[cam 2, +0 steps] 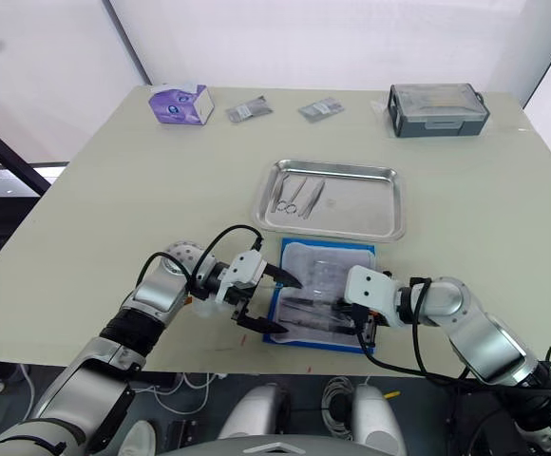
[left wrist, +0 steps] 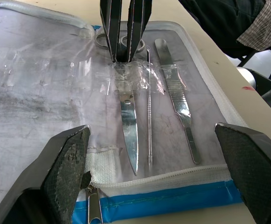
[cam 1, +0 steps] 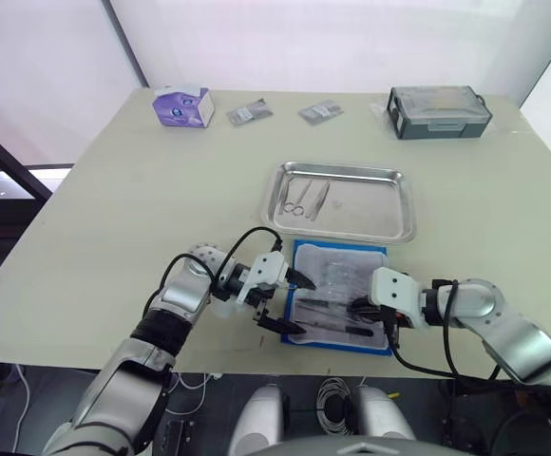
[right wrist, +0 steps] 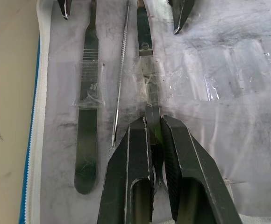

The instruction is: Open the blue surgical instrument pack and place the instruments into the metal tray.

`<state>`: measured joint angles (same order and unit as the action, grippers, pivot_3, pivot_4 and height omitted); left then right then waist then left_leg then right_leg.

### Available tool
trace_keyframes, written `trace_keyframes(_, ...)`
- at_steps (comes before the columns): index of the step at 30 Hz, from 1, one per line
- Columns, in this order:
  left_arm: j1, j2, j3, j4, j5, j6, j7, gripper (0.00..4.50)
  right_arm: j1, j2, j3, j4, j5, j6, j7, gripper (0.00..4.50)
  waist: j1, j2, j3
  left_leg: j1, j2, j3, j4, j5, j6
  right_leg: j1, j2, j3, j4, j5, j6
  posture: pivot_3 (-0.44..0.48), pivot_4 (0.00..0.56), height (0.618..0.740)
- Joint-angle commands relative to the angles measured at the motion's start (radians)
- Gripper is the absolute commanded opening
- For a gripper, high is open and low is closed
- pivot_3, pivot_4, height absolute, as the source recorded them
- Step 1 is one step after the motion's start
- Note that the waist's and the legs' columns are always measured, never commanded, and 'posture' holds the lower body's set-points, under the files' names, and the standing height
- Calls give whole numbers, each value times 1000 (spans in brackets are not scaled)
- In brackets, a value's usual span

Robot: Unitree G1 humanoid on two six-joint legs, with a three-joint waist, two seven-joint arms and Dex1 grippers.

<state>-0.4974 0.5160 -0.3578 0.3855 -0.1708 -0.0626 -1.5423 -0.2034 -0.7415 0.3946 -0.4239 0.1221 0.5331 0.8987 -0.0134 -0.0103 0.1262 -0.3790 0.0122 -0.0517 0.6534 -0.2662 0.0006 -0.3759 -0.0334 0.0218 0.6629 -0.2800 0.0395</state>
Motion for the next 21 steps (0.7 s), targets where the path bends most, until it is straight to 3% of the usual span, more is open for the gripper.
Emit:
trace_keyframes(1, 54, 2, -79, 59, 71, 40, -19, 4500, 25, -2, 15, 59, -32, -28, 0, 20, 0, -1, -2, 0, 0, 0, 0, 0, 0, 0, 0, 0, 0, 0, 0, 0, 150, 740)
trace_keyframes(9, 55, -3, -80, 58, 70, 42, -16, 4500, -10, -8, -14, 7, -12, -4, 17, 20, 0, -2, -2, 0, 0, 0, 0, 0, 0, 0, 0, 0, 0, 0, 0, 0, 150, 740)
trace_keyframes(21, 56, -15, -84, 58, 71, 46, -15, 4500, -133, -14, 30, -150, -7, 238, 23, 20, 3, 1, -1, -1, -1, -1, 0, 0, 0, 0, -1, 0, 0, 0, 0, 0, 150, 740)
